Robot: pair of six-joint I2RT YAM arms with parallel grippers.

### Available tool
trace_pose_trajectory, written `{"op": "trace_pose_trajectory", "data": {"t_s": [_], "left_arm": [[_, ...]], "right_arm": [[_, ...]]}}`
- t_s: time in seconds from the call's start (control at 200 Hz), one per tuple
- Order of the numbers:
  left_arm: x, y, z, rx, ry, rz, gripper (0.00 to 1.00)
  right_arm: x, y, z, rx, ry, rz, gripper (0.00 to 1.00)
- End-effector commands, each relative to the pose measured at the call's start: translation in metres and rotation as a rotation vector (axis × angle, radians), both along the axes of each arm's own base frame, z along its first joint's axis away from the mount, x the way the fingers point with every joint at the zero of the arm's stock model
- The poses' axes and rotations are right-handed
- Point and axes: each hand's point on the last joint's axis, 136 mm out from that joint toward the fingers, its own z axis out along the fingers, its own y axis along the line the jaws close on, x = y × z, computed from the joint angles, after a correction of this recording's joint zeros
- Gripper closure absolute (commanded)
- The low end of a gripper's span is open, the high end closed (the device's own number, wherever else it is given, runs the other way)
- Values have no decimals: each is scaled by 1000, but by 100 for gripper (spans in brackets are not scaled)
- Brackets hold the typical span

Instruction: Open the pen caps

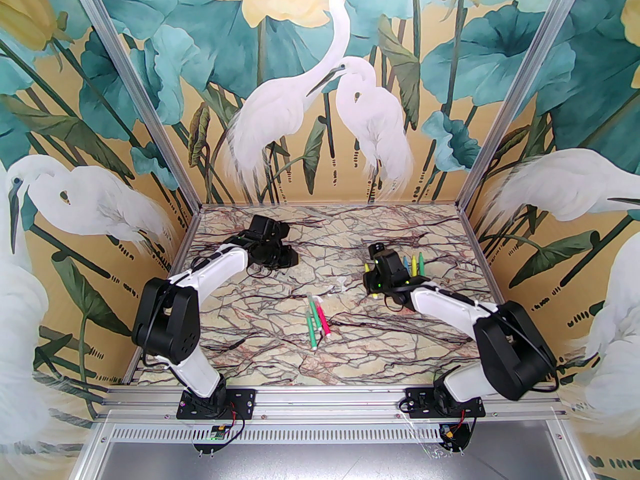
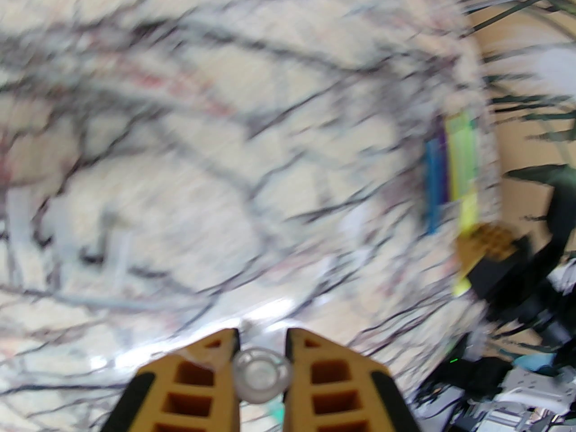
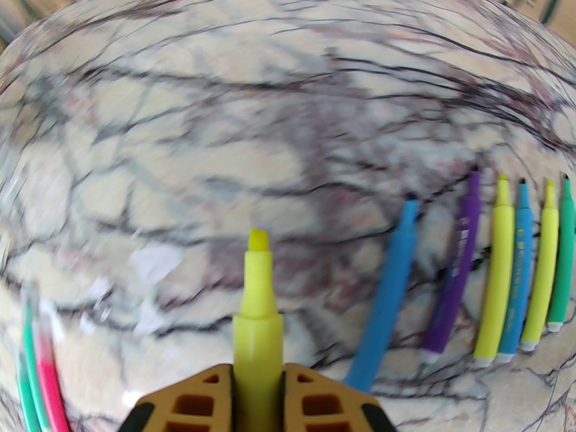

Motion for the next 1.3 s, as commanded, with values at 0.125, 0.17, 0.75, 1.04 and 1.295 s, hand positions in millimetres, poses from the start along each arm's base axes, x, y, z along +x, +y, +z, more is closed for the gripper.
{"op": "trace_pose_trajectory", "data": {"t_s": [0.125,0.17,0.75,1.04,1.295], "left_arm": [[-10,15,-30,240,75,-63,100],[-10,16,-35,273,88,-72,100],[5,13,-68,399,117,-85,100],[6,7,-76,403,128,-98,96],[8,6,-82,405,140,-99,91]], "right_arm": [[28,-14,-2,-41,22,-151,100],[30,-15,-5,-50,33,-162,100],[45,-11,-35,-98,95,-175,100],[42,-14,-48,-142,134,-173,97],[40,-14,-53,-143,153,-165,93]]}}
